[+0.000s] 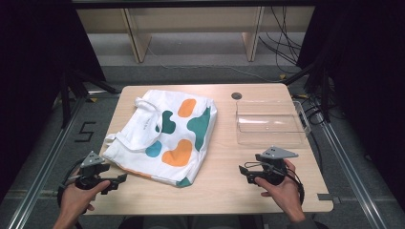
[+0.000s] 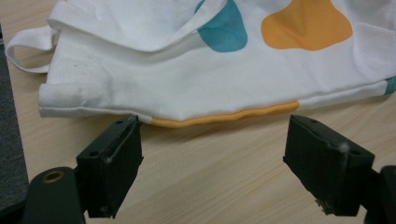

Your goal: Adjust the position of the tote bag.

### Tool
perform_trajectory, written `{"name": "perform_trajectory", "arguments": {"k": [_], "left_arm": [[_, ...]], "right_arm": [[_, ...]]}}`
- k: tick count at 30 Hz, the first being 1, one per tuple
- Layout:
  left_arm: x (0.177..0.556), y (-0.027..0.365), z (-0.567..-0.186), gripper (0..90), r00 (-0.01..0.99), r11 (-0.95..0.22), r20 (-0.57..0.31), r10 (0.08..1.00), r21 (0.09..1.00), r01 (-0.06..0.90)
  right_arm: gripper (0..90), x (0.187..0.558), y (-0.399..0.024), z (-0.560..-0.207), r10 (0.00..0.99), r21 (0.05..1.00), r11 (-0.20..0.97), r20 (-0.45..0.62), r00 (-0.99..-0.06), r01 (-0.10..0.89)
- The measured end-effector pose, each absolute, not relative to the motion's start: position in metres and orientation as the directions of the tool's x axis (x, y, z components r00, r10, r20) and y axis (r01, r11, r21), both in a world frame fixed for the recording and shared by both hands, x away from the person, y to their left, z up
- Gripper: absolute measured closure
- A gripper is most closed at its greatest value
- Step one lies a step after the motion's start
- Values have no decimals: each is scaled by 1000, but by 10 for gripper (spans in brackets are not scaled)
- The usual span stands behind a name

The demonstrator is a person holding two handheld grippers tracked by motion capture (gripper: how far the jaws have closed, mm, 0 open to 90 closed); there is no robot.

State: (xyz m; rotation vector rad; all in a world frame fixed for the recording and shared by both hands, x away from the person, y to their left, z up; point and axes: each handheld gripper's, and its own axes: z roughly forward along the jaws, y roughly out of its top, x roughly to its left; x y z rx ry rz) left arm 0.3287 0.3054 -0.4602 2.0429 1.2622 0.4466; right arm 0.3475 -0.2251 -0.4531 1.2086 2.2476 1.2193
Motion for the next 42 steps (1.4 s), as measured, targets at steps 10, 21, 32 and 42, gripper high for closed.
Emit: {"name": "perform_trajectory", "arguments": {"k": [10, 21, 32, 42], "left_arm": [[330, 308, -459, 178, 481, -307, -65, 874, 693, 652], [348, 326, -446, 187, 426, -290, -18, 904, 708, 644], [383, 343, -460, 195, 368, -247, -35, 929, 681, 689], [426, 348, -477, 241, 355, -200, -111, 928, 655, 728]], "right_arm": [[227, 348, -229, -455, 815, 788, 296, 87, -573, 540], [245, 348, -226, -457, 807, 770, 325, 77, -585, 549], [246, 348, -223, -459, 802, 748, 343, 83, -592, 569], [246, 349, -221, -461, 792, 742, 355, 84, -605, 569]]}}
